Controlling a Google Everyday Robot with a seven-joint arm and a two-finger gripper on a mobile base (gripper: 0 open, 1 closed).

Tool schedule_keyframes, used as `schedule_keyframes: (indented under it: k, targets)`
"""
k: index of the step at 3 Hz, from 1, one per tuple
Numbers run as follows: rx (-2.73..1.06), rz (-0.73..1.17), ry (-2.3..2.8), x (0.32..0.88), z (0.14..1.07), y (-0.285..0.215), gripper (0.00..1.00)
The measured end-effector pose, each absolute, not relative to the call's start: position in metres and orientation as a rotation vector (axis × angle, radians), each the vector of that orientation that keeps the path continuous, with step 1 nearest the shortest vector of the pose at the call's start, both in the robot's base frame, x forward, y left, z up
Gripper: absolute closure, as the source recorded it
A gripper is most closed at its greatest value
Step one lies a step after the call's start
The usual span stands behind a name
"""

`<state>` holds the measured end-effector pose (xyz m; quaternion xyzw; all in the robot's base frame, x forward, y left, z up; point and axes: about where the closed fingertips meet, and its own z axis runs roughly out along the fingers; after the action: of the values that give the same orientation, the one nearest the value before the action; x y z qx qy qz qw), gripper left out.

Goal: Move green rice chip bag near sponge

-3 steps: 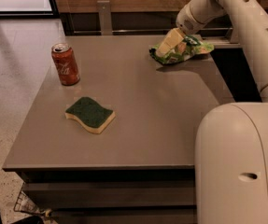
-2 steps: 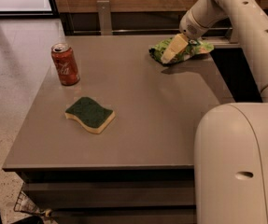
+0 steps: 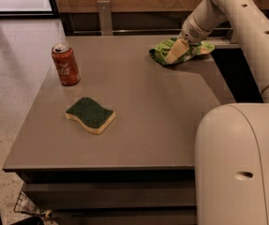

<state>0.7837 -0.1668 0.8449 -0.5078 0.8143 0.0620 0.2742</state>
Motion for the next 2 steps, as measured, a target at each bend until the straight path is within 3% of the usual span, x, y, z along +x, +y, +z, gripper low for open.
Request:
schedule_keyframes:
  k: [2]
  targets:
    - [-1.371, 0.174, 2.193, 0.7851, 0.8397, -0.1636, 0.85]
